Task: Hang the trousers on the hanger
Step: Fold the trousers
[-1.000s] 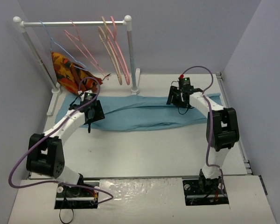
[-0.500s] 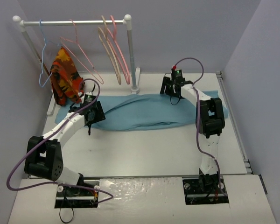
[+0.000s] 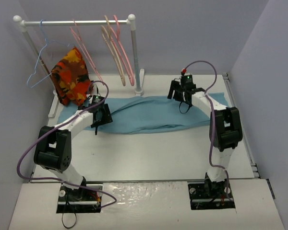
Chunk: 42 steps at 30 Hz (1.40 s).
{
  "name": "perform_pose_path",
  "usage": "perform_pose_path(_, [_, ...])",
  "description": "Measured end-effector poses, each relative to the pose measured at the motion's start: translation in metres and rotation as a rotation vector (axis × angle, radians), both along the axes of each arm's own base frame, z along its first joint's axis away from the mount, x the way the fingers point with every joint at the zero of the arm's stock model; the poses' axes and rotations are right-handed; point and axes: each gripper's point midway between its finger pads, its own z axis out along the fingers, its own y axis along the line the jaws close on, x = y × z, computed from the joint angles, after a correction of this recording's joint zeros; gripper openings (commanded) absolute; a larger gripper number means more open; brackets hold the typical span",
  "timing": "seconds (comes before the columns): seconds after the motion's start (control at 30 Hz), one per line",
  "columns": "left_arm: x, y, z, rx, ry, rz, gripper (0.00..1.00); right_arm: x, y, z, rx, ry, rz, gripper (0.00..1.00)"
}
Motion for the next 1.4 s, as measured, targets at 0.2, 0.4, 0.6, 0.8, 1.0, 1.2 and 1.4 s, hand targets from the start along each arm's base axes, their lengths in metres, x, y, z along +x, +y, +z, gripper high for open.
perform_pose_path(0.2, [0.012,-0.013,-0.018,0.003,0.041,-0.024,0.6,-0.075,-0.013,-0.032,0.011,0.089,-0.041,0.67])
perform_pose_path(0.4, [0.011,-0.015,-0.035,0.012,0.085,-0.014,0.55,-0.115,-0.023,-0.065,0.04,0.143,-0.111,0.66])
perform_pose_path(0.6, [-0.017,-0.016,-0.038,-0.016,0.095,0.011,0.54,-0.146,-0.052,-0.066,0.111,0.151,-0.242,0.67])
perform_pose_path(0.8, [-0.066,-0.033,-0.039,-0.054,0.109,-0.013,0.54,-0.179,-0.118,-0.06,0.088,0.231,-0.447,0.68])
perform_pose_path(1.0, [-0.094,-0.051,-0.039,-0.077,0.094,-0.02,0.54,-0.196,-0.145,-0.051,0.029,0.26,-0.51,0.68])
perform_pose_path(1.2, [-0.131,-0.039,-0.029,-0.041,0.141,0.002,0.55,-0.18,-0.109,-0.022,-0.034,0.202,-0.326,0.68])
perform_pose_path(1.4, [-0.126,0.001,0.01,-0.023,0.048,0.125,0.58,-0.169,-0.025,0.002,0.022,0.111,-0.053,0.68])
